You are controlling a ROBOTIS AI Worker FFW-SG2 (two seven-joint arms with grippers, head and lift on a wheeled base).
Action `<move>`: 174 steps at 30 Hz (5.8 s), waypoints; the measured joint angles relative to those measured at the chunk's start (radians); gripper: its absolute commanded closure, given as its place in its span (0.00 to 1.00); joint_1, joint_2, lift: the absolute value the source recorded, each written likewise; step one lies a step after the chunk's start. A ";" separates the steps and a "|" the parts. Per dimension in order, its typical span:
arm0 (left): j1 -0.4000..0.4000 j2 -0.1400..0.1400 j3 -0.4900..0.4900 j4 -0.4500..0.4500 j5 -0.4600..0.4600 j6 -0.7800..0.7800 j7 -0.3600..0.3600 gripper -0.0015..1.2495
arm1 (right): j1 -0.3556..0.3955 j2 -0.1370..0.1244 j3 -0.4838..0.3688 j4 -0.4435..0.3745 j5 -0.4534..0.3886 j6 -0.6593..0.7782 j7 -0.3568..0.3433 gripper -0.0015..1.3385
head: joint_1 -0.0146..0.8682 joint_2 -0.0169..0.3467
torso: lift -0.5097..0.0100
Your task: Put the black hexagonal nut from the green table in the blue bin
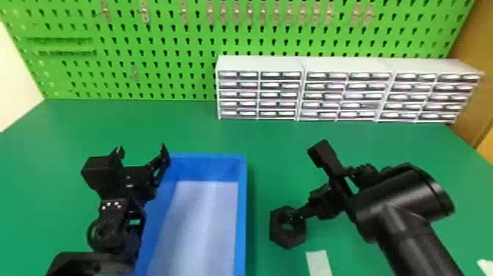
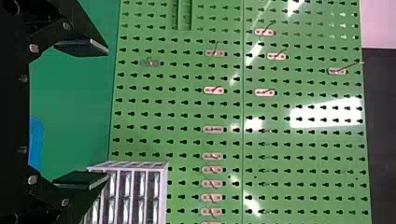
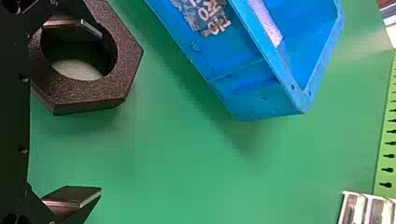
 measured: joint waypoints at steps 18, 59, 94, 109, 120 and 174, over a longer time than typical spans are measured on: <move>-0.009 0.000 0.003 0.001 0.000 -0.011 0.000 0.25 | -0.054 -0.020 0.077 0.078 0.029 0.005 -0.004 0.10 | 0.76 0.20 | 0.80; -0.018 0.002 0.018 0.004 -0.001 -0.032 0.000 0.25 | -0.057 -0.043 0.069 0.125 0.003 0.062 -0.011 0.74 | 0.76 0.20 | 0.80; -0.014 0.001 0.013 0.010 -0.005 -0.031 0.000 0.25 | -0.023 -0.038 -0.161 0.056 -0.066 0.035 -0.011 0.74 | 0.76 0.20 | 0.80; -0.018 0.000 0.002 0.021 -0.005 -0.031 0.001 0.25 | -0.008 -0.030 -0.286 -0.056 -0.267 -0.019 -0.131 0.75 | 0.76 0.20 | 0.80; -0.020 0.000 -0.005 0.023 -0.006 -0.032 0.005 0.26 | 0.015 -0.029 -0.295 -0.206 -0.369 -0.044 -0.229 0.74 | 0.76 0.20 | 0.80; -0.019 0.000 0.010 0.019 0.002 -0.032 0.018 0.26 | -0.065 -0.063 0.180 -0.270 -0.707 -0.048 -0.367 0.75 | 0.76 0.20 | 0.80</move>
